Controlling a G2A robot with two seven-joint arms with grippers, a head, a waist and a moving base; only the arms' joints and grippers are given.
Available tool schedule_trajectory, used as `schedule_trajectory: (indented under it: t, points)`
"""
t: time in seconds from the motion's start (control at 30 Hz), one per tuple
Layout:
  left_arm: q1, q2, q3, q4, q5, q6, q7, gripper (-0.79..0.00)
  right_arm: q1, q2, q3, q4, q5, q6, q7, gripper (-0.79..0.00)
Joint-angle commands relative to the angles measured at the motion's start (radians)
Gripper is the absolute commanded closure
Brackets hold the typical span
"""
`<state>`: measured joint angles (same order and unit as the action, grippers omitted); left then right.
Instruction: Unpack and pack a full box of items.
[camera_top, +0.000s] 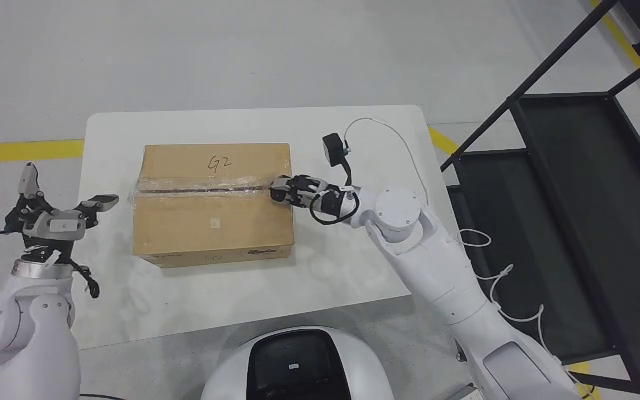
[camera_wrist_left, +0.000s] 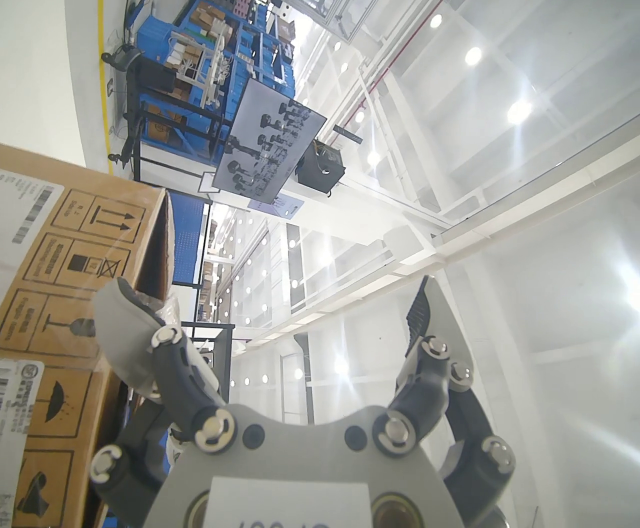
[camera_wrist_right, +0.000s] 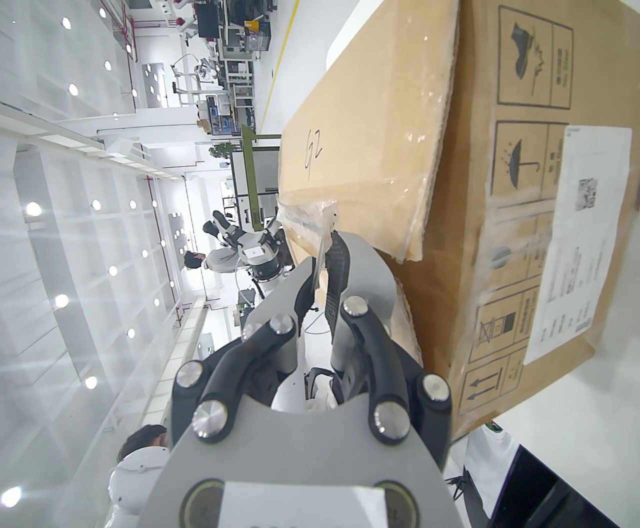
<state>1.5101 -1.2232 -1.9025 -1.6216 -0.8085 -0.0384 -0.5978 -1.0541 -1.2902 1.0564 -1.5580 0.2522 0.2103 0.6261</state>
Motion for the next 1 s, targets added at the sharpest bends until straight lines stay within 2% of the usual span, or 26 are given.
schedule_trajectory:
  t: [0.0, 0.5, 0.97]
  points:
    - [-0.007, -0.001, 0.009, 0.006, 0.015, -0.023, 0.022, -0.785, -0.002, 0.001, 0.002, -0.003, -0.002, 0.002, -0.003, 0.0]
    - [-0.037, -0.006, 0.099, 0.034, 0.103, -0.084, 0.071, -0.785, 0.005, -0.002, -0.004, 0.006, 0.014, -0.076, 0.028, 0.0]
    - [-0.008, -0.007, 0.11, -0.011, 0.099, -0.1, 0.063, -0.785, -0.005, 0.001, 0.015, -0.018, 0.016, -0.144, 0.043, 0.0]
